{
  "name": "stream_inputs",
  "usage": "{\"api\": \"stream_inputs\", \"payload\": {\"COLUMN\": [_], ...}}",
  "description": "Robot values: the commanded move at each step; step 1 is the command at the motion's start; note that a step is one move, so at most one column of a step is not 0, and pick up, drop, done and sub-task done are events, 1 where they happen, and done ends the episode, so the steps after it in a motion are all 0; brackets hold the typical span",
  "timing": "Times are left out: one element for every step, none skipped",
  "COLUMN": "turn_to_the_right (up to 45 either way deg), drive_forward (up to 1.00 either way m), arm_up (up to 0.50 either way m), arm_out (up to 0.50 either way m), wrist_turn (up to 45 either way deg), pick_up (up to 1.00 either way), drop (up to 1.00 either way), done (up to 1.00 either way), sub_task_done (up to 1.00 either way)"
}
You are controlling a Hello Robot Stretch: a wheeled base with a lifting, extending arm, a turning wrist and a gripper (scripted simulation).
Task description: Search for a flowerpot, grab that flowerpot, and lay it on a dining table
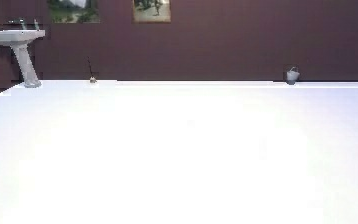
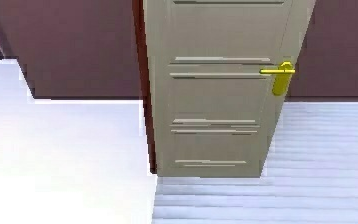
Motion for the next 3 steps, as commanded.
{"api": "stream_inputs", "payload": {"turn_to_the_right": [0.0, -42.0, 0.0], "drive_forward": [0.35, 0.0, 0.35], "arm_up": [0.0, 0.0, 0.0], "arm_out": [0.0, 0.0, 0.0], "wrist_turn": [0.0, 0.0, 0.0], "pick_up": [0.0, 0.0, 0.0], "drop": [0.0, 0.0, 0.0], "done": [0.0, 0.0, 0.0], "sub_task_done": [0.0, 0.0, 0.0]}}
